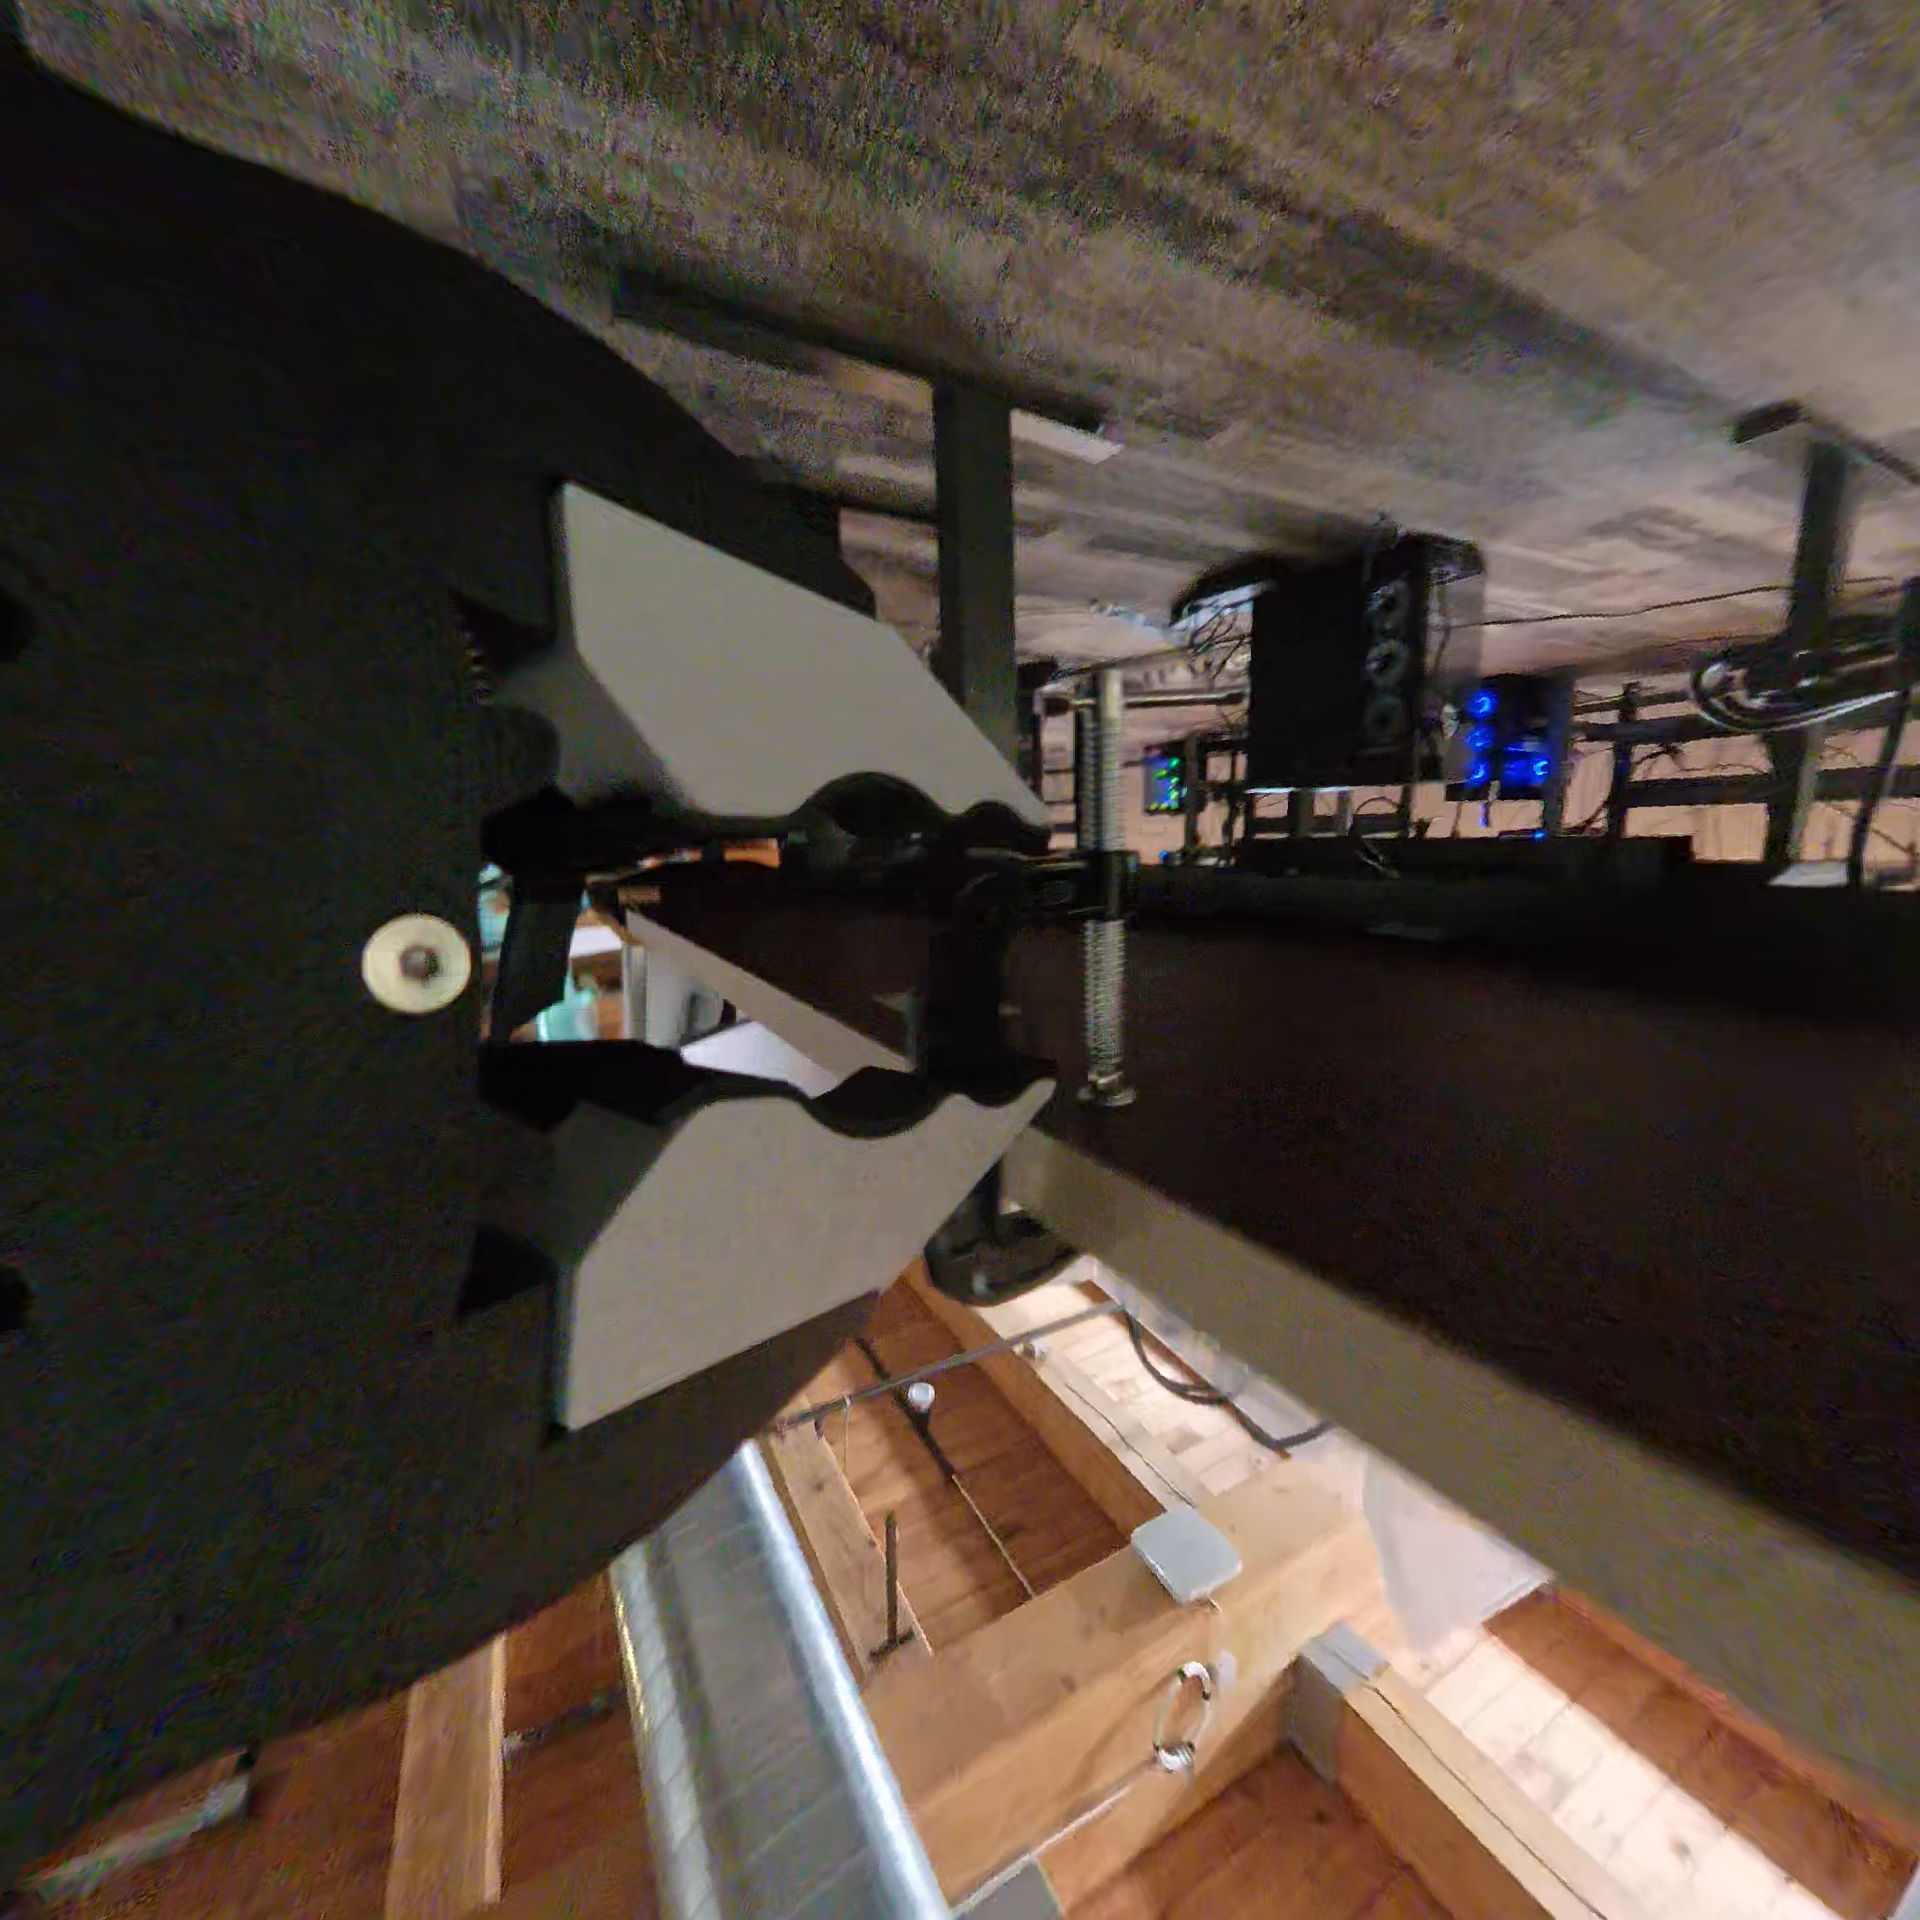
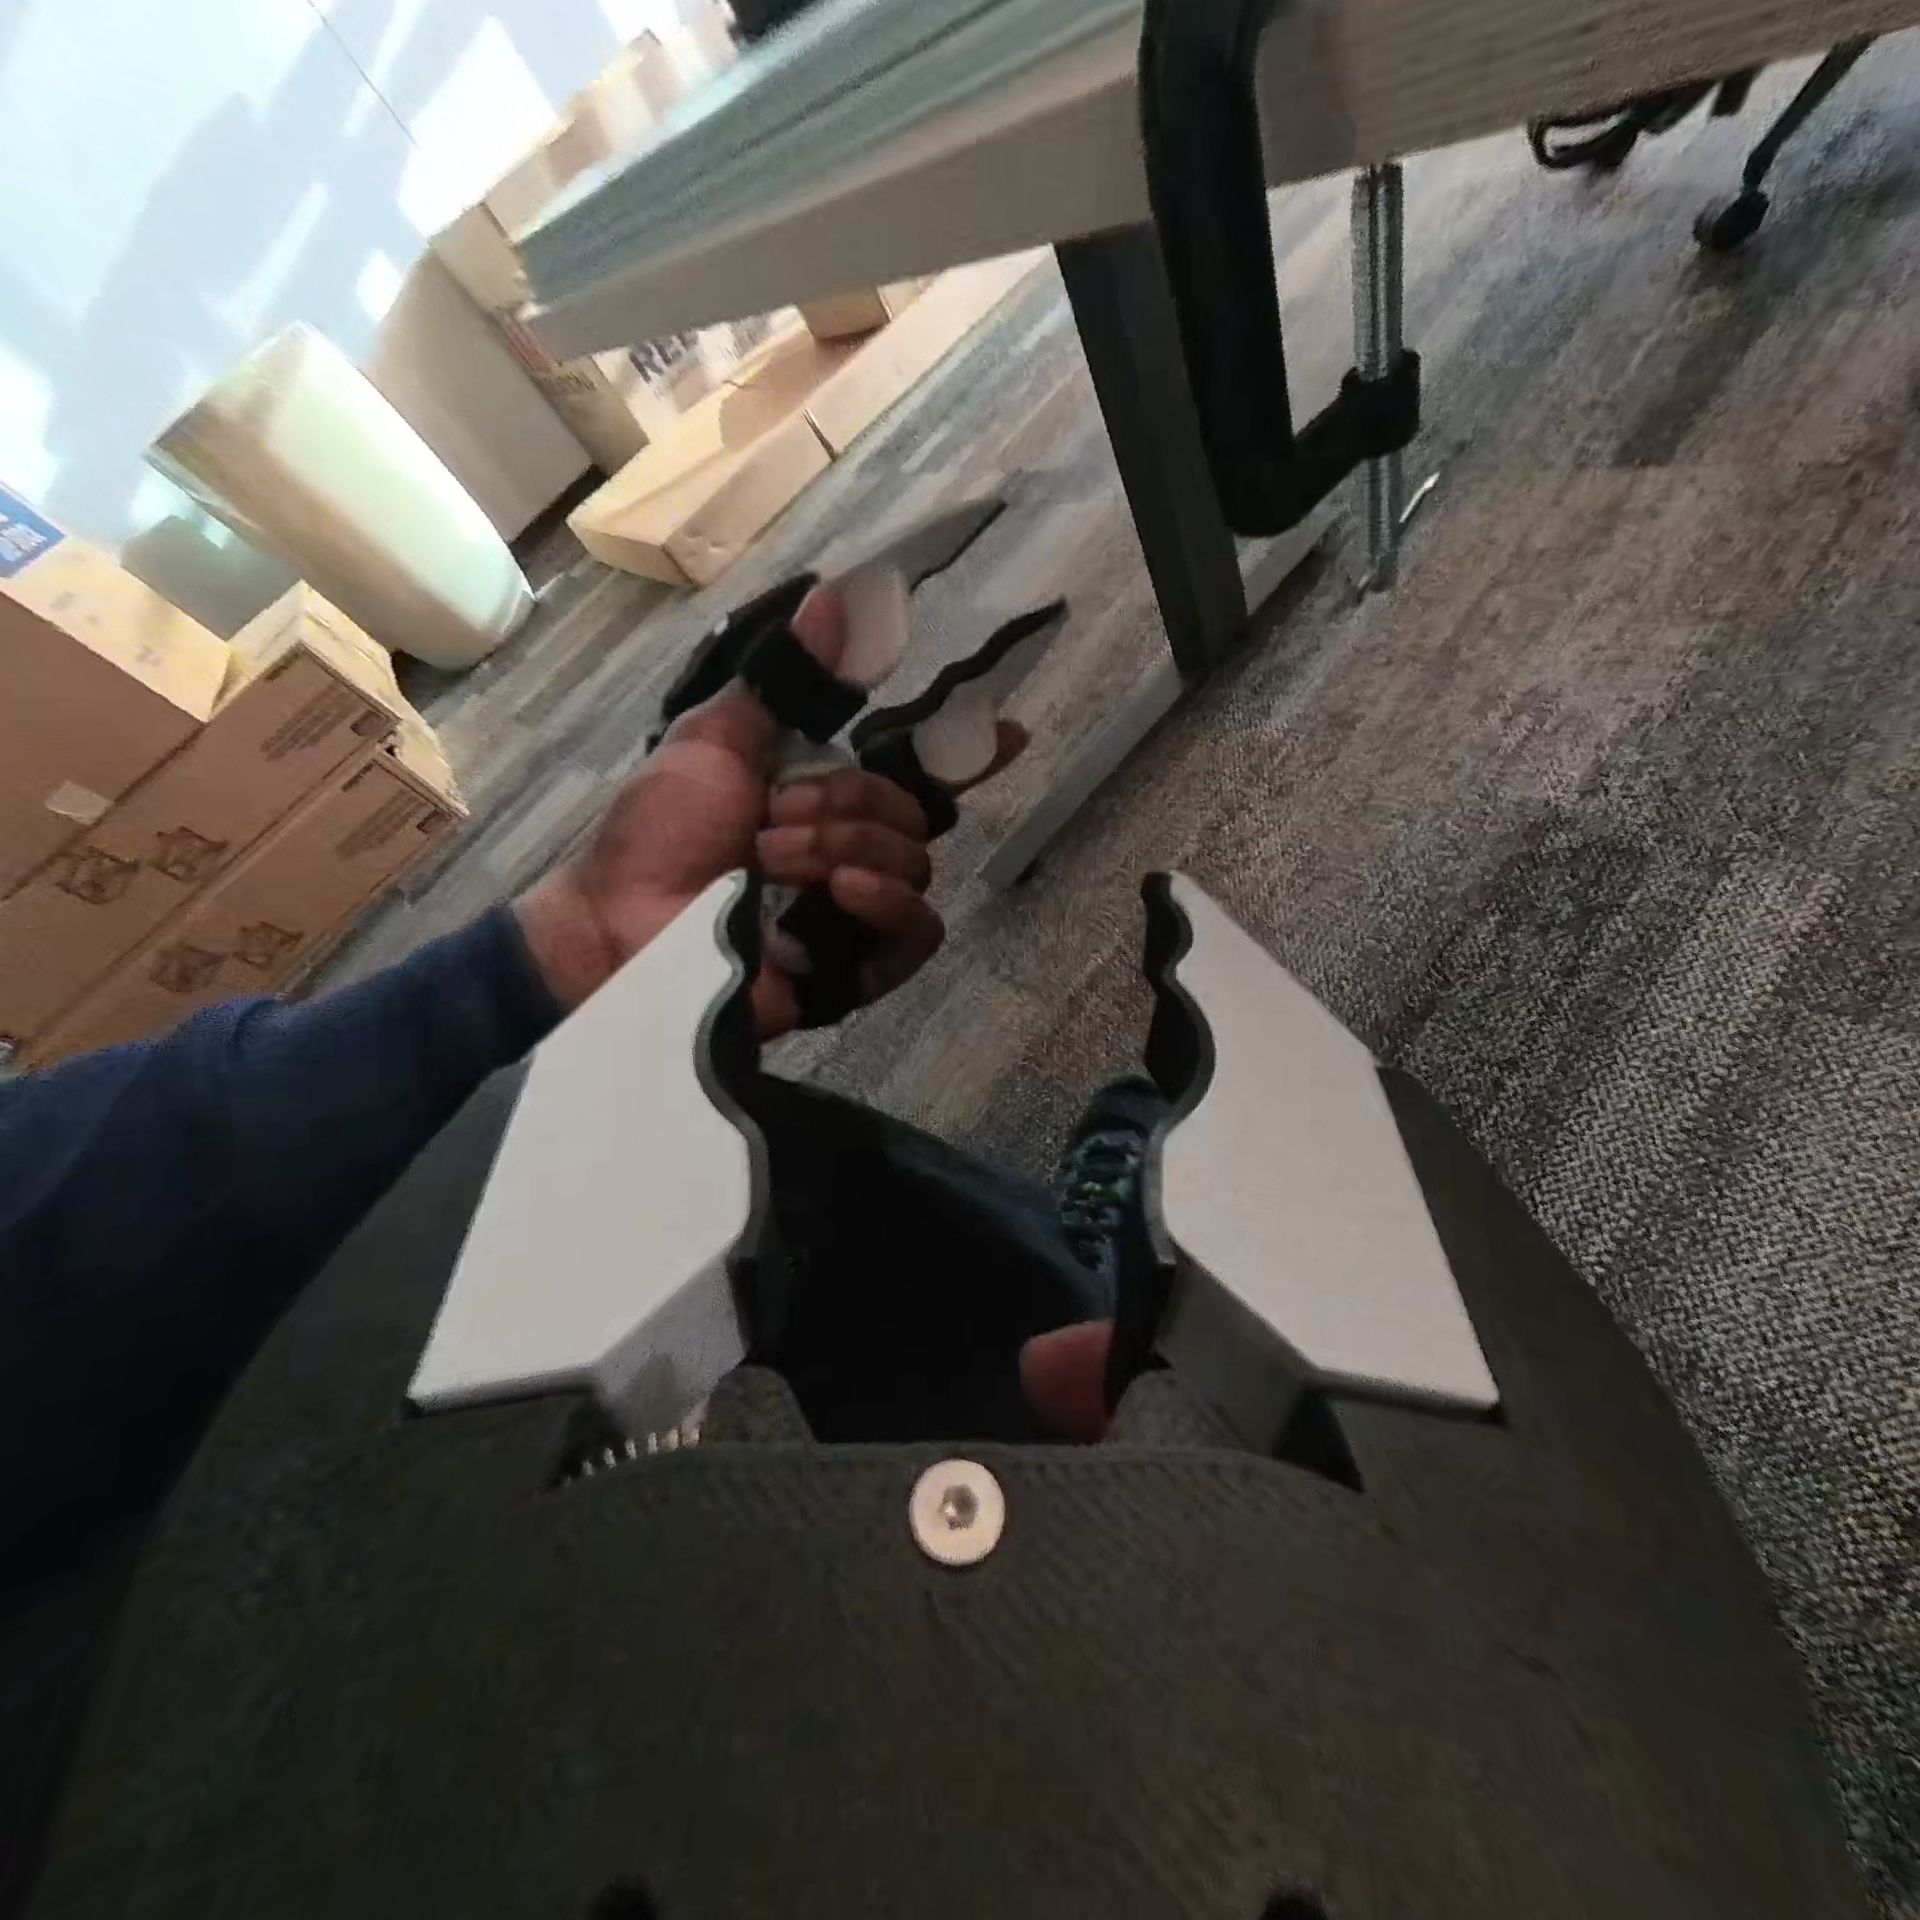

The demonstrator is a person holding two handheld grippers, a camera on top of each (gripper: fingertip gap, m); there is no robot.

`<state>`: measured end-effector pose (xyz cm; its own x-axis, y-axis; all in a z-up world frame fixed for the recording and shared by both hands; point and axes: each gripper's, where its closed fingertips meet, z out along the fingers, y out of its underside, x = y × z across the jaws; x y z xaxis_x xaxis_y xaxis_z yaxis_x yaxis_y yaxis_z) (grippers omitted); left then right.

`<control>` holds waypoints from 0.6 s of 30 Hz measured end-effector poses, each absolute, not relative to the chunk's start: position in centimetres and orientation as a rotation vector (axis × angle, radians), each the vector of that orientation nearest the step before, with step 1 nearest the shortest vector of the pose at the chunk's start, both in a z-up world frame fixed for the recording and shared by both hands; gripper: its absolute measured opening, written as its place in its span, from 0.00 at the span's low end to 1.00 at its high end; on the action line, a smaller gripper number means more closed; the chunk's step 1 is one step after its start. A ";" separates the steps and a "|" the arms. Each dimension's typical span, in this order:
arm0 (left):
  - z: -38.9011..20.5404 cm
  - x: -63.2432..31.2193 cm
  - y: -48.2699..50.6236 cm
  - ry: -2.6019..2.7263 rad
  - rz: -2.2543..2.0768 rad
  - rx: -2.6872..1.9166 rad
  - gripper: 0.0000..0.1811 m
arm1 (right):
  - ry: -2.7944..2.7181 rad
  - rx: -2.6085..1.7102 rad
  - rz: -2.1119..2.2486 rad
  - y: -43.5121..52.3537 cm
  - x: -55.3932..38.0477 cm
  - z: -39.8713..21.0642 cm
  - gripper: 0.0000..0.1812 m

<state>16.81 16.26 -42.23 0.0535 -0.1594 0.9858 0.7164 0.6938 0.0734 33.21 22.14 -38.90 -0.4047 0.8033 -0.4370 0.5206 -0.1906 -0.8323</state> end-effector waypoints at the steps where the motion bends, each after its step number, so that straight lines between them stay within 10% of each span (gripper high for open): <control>1: -42.4 15.6 16.7 -1.366 -0.744 -0.509 0.29 | -1.835 -1.547 1.607 22.0 32.4 -39.1 0.41; 18: -48.7 8.0 25.2 -1.505 -1.054 -0.885 0.28 | -1.823 -1.602 1.463 25.1 22.9 -39.8 0.40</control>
<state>7.98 25.22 -48.66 -0.1785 0.0039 0.9839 0.9260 0.3389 0.1666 22.90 25.05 -39.81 -0.3285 0.8668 -0.3751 0.5541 -0.1447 -0.8198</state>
